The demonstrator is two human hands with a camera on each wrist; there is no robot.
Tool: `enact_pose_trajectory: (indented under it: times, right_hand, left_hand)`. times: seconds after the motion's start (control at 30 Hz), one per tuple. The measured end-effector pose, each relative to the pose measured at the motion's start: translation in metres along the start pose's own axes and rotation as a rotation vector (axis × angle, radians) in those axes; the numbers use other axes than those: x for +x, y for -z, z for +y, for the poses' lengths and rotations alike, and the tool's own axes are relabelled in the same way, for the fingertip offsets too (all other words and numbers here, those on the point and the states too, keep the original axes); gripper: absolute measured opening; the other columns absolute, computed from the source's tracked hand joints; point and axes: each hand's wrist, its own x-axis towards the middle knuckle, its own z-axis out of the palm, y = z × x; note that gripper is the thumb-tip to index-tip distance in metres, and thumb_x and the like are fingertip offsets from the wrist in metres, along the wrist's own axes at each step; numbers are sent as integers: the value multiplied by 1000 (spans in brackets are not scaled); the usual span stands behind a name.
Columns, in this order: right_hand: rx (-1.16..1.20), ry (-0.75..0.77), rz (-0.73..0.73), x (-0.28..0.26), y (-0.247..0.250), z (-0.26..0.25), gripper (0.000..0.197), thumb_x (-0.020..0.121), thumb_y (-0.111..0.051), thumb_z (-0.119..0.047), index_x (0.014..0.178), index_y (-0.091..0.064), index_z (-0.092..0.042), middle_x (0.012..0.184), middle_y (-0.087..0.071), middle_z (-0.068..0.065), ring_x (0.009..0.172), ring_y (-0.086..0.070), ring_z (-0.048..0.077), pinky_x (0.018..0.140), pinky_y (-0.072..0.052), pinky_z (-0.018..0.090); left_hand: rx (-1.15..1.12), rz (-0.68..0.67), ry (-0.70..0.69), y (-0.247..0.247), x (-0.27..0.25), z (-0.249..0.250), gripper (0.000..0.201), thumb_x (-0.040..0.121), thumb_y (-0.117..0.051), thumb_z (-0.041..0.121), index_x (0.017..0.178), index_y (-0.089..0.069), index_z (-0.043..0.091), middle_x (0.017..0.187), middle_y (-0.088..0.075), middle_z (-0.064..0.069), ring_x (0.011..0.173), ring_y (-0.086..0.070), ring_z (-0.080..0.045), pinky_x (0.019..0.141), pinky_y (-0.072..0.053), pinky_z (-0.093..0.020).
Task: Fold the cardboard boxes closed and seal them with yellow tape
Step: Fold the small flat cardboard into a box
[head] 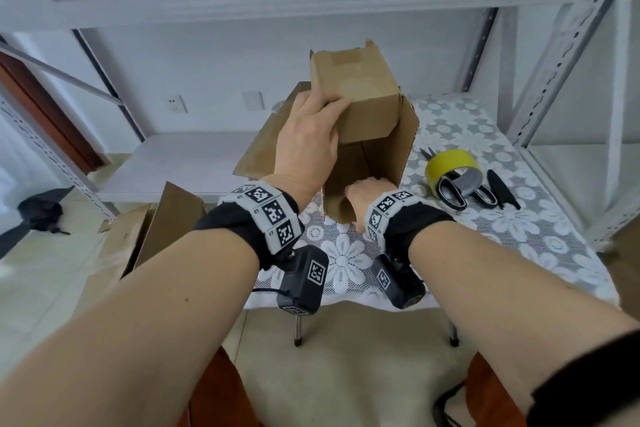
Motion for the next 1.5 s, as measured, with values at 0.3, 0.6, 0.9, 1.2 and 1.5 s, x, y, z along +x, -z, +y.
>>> enact_pose_trajectory:
  times: [0.3,0.6,0.9,1.2,1.5]
  right_hand:
    - [-189,83,81,3,2,3,34,87,-61,-21,121,-57,-15,123,-59,6,118,-50,27,97,-35,42]
    - [-186,39,194,-3,7,2,31,90,-39,3,111,-60,-6,112,-64,11,104,-60,30,71,-43,33]
    - [71,-78,406,-4,8,-3,26,92,-34,3,106,-56,-2,103,-66,15,95,-65,33,63,-40,33]
    - [787,-289,287,3,-9,-3,39,90,-50,-6,128,-50,-4,127,-57,16,117,-53,32,94,-43,32]
    - [997,-290,153,-1,-8,7,45,95,-40,-1,140,-44,-4,145,-44,13,131,-44,28,105,-37,28]
  left_hand:
    - [0,-7,25,6,1,-6,34,84,-57,-3,114,-70,6,110,-66,-7,107,-57,-27,90,-50,-34]
    - [10,-15,52,7,0,-10,36,83,-56,-4,116,-69,6,111,-64,-8,109,-55,-27,91,-47,-31]
    - [-16,-27,39,5,-2,-6,36,82,-61,0,117,-68,6,112,-63,-8,107,-54,-26,89,-48,-30]
    - [-32,-208,94,14,-7,-11,65,75,-53,27,135,-50,5,138,-47,-10,132,-37,-28,113,-31,-34]
    - [-70,-315,135,25,-3,-12,81,70,-45,16,149,-28,5,148,-37,-11,141,-29,-23,116,-29,-33]
